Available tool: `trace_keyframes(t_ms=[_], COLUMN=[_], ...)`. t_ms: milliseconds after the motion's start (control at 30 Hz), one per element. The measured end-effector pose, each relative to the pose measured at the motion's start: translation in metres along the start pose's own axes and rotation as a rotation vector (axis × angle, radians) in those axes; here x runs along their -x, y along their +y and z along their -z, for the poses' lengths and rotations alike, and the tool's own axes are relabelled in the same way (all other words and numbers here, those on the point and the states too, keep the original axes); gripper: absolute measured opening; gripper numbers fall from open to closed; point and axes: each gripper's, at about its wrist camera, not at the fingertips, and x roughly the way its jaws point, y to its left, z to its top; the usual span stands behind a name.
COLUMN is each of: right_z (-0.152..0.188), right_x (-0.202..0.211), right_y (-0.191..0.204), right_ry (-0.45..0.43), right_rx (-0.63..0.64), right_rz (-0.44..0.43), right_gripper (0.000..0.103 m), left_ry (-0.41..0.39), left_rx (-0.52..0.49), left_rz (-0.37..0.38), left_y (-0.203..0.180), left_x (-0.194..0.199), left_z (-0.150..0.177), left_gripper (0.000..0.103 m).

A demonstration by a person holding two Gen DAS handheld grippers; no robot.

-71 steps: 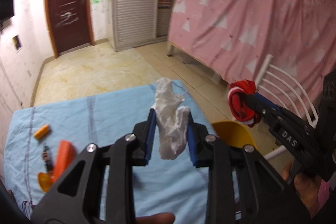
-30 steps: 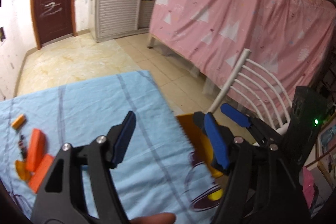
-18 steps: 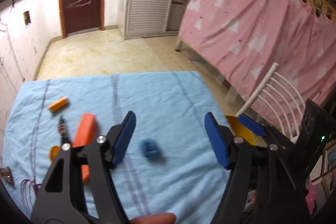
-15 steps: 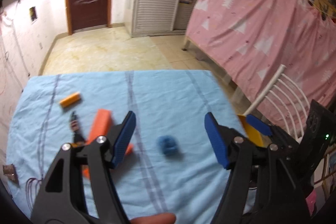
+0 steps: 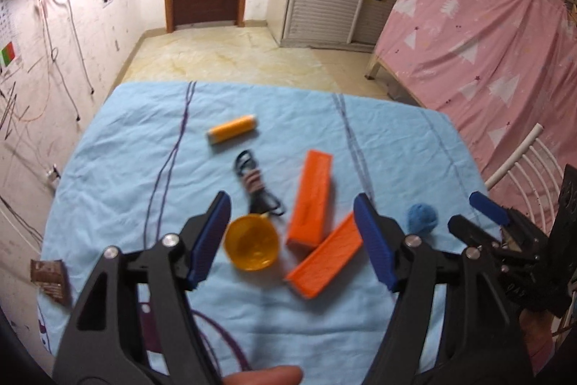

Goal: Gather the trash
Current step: 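Move both open tools back over the bed, then grasp the orange round lid with the left tool while the right tool grasps the blue knit ball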

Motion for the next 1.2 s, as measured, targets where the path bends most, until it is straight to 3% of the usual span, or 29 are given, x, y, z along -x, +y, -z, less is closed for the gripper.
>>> trace_keyframes(t_ms=[500, 700, 800, 933, 1200], right_z=[-0.003, -0.004, -0.004, -0.004, -0.006], right_x=[-0.025, -0.036, -0.04, -0.045, -0.055], right_y=[0.025, 0.026, 0.029, 0.032, 0.034], right_ry=[0.078, 0.117, 0.135, 0.15, 0.187], right_rx=[0.063, 0.067, 0.078, 0.077, 0.092], right_rz=[0.007, 0.036, 0.052, 0.061, 0.054], right_gripper=[0.072, 0.072, 0.072, 0.072, 0.023], left_ry=[0.089, 0.106, 0.111, 0.097, 0.09], left_rx=[-0.019, -0.027, -0.035, -0.053, -0.03], left_rz=[0.01, 0.019, 0.027, 0.021, 0.034], left_y=[0.024, 0.028, 0.028, 0.026, 0.033], left_x=[-0.026, -0.034, -0.038, -0.038, -0.032], left_z=[0.021, 0.024, 0.025, 0.027, 0.027], left_gripper=[0.067, 0.052, 0.04, 0.04, 0.04])
